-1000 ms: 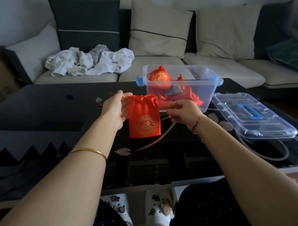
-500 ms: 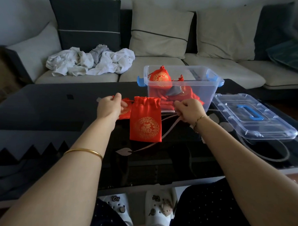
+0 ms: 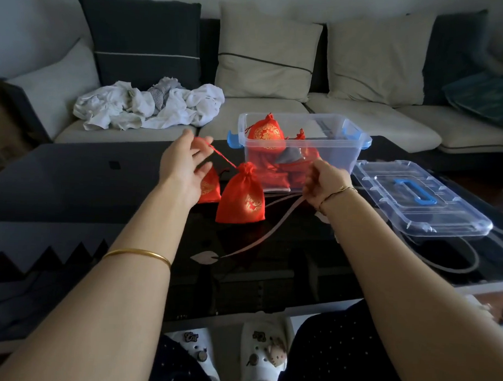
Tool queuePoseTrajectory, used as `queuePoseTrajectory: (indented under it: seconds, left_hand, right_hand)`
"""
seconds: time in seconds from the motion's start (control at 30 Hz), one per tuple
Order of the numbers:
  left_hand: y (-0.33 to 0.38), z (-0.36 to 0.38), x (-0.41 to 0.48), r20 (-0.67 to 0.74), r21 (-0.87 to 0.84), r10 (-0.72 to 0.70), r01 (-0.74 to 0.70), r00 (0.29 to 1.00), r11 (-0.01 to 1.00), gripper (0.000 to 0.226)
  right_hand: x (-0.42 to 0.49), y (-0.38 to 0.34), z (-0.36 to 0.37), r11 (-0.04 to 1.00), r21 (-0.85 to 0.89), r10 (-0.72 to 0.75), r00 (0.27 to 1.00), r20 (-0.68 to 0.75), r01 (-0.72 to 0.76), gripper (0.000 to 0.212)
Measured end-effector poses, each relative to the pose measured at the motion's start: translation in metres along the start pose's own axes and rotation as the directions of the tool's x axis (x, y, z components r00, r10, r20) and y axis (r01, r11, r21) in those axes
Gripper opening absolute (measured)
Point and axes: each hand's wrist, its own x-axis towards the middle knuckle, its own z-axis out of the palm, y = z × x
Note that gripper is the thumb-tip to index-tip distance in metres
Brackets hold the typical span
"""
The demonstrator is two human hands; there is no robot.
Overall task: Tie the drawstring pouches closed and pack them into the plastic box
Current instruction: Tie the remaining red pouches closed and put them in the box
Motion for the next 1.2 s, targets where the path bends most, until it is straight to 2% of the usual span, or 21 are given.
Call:
queuePoseTrajectory:
  seconds: [0.07, 0.2, 0.3, 0.4, 0.47, 0.53, 0.57, 0.67, 0.73, 0.8, 0.93, 1.03, 1.1, 1.17, 1.2]
  left_hand:
    - [0.003, 0.006, -0.006, 0.140, 0.048, 0.039, -0.047, 0.989, 0.998, 0.044]
    - [0.001, 0.018, -0.015, 0.307, 0.229, 0.061, -0.136, 0.950, 0.964, 0.024]
    - [-0.001, 0.018, -0.017, 0.412, 0.369, 0.004, -0.171, 0.911, 0.913, 0.008]
    - [-0.003, 0.016, -0.017, 0.495, 0.481, 0.016, -0.289, 0.869, 0.828, 0.011]
    - [-0.003, 0.017, -0.016, 0.489, 0.497, 0.040, -0.316, 0.872, 0.808, 0.016]
    - [-0.002, 0.017, -0.014, 0.471, 0.472, 0.029, -0.280, 0.881, 0.836, 0.016]
    - [-0.002, 0.017, -0.014, 0.468, 0.450, 0.012, -0.249, 0.884, 0.858, 0.015]
    - [-0.004, 0.017, -0.013, 0.470, 0.412, -0.021, -0.198, 0.883, 0.889, 0.012]
    - [-0.004, 0.016, -0.013, 0.489, 0.397, -0.031, -0.191, 0.872, 0.898, 0.013]
    - [-0.003, 0.016, -0.014, 0.513, 0.389, -0.044, -0.186, 0.857, 0.902, 0.013]
    - [-0.003, 0.016, -0.014, 0.509, 0.380, -0.040, -0.183, 0.860, 0.907, 0.014]
    - [-0.005, 0.016, -0.012, 0.407, 0.322, -0.014, -0.129, 0.913, 0.938, 0.013]
    - [-0.006, 0.014, -0.010, 0.379, 0.319, 0.011, -0.142, 0.925, 0.937, 0.013]
    - [-0.006, 0.013, -0.009, 0.398, 0.340, 0.024, -0.172, 0.917, 0.924, 0.015]
    - [-0.006, 0.013, -0.009, 0.408, 0.348, 0.024, -0.180, 0.913, 0.920, 0.017]
  right_hand:
    - [-0.008, -0.003, 0.009, 0.978, -0.107, -0.172, 0.981, 0.085, 0.181, 0.036]
    - [-0.030, -0.009, 0.036, 0.846, -0.252, -0.405, 0.874, 0.268, 0.469, 0.036]
    - [-0.042, -0.011, 0.051, 0.728, -0.305, -0.503, 0.781, 0.370, 0.613, 0.035]
    - [-0.049, -0.009, 0.059, 0.648, -0.350, -0.510, 0.727, 0.460, 0.676, 0.033]
    - [-0.053, -0.010, 0.060, 0.703, -0.292, -0.482, 0.737, 0.474, 0.648, 0.032]
    - [-0.052, -0.011, 0.060, 0.819, -0.190, -0.423, 0.793, 0.438, 0.542, 0.033]
    - [-0.049, -0.011, 0.059, 0.841, -0.198, -0.395, 0.822, 0.410, 0.503, 0.033]
    - [-0.038, -0.002, 0.051, 0.756, -0.461, -0.285, 0.868, 0.407, 0.465, 0.032]
    - [-0.039, 0.003, 0.046, 0.775, -0.531, -0.098, 0.896, 0.434, 0.342, 0.035]
    - [-0.041, 0.006, 0.043, 0.813, -0.520, 0.010, 0.887, 0.462, 0.262, 0.033]
    - [-0.040, 0.004, 0.043, 0.867, -0.398, -0.089, 0.877, 0.472, 0.301, 0.026]
    - [-0.044, -0.003, 0.039, 0.934, -0.288, -0.061, 0.889, 0.454, 0.211, 0.025]
    - [-0.047, -0.007, 0.033, 0.909, -0.377, 0.051, 0.853, 0.520, 0.176, 0.024]
    - [-0.048, -0.006, 0.030, 0.807, -0.554, 0.146, 0.842, 0.520, 0.203, 0.023]
    - [-0.047, -0.006, 0.029, 0.747, -0.622, 0.138, 0.860, 0.491, 0.235, 0.024]
